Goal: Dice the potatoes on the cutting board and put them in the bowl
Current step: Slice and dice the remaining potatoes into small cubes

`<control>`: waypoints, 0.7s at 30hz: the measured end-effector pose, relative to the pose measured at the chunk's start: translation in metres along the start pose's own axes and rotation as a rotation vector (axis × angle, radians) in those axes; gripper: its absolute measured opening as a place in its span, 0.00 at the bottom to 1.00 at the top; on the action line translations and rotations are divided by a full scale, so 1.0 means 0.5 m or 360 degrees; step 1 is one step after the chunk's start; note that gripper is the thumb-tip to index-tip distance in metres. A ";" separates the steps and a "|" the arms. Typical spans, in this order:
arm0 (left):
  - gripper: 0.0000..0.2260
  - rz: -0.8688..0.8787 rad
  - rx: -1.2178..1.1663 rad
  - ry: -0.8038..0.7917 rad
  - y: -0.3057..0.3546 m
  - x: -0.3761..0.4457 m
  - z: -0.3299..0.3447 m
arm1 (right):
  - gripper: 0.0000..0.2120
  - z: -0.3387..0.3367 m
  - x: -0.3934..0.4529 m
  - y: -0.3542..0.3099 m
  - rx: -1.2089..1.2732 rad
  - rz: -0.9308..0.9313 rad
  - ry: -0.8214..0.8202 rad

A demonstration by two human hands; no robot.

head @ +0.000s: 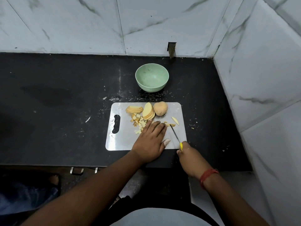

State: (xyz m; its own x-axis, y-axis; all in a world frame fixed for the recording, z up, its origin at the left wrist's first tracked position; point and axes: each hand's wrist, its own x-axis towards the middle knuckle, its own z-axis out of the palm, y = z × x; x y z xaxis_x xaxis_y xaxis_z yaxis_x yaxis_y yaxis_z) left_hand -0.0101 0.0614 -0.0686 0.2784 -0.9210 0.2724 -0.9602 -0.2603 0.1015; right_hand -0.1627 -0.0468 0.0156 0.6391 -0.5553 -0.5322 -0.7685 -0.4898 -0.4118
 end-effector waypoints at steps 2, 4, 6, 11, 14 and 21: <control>0.26 -0.0005 -0.0011 0.0009 0.000 -0.001 0.001 | 0.07 -0.001 0.006 -0.009 -0.0032 -0.0014 -0.0004; 0.26 0.0003 -0.0025 0.0015 -0.002 -0.002 0.002 | 0.07 0.000 0.014 -0.014 -0.0055 -0.0031 -0.0017; 0.25 0.0004 -0.0023 0.0015 -0.003 -0.002 0.001 | 0.06 0.001 0.019 -0.018 -0.0060 -0.0013 -0.0033; 0.25 -0.0020 -0.0010 0.0020 0.000 -0.002 -0.001 | 0.04 0.011 0.029 -0.025 -0.0128 0.0020 -0.0010; 0.25 -0.0025 0.0001 0.0009 0.000 -0.001 -0.001 | 0.03 0.012 0.039 -0.029 -0.0108 0.0027 -0.0034; 0.26 -0.0030 0.0048 0.0009 0.001 -0.002 -0.001 | 0.03 0.017 0.013 0.007 -0.0047 -0.0024 -0.0151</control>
State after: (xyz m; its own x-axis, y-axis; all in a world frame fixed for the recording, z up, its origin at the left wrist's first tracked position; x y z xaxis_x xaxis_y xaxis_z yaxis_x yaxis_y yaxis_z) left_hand -0.0109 0.0622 -0.0681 0.2965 -0.9142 0.2762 -0.9550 -0.2863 0.0775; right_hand -0.1616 -0.0465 0.0046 0.6438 -0.4822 -0.5941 -0.7565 -0.5179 -0.3994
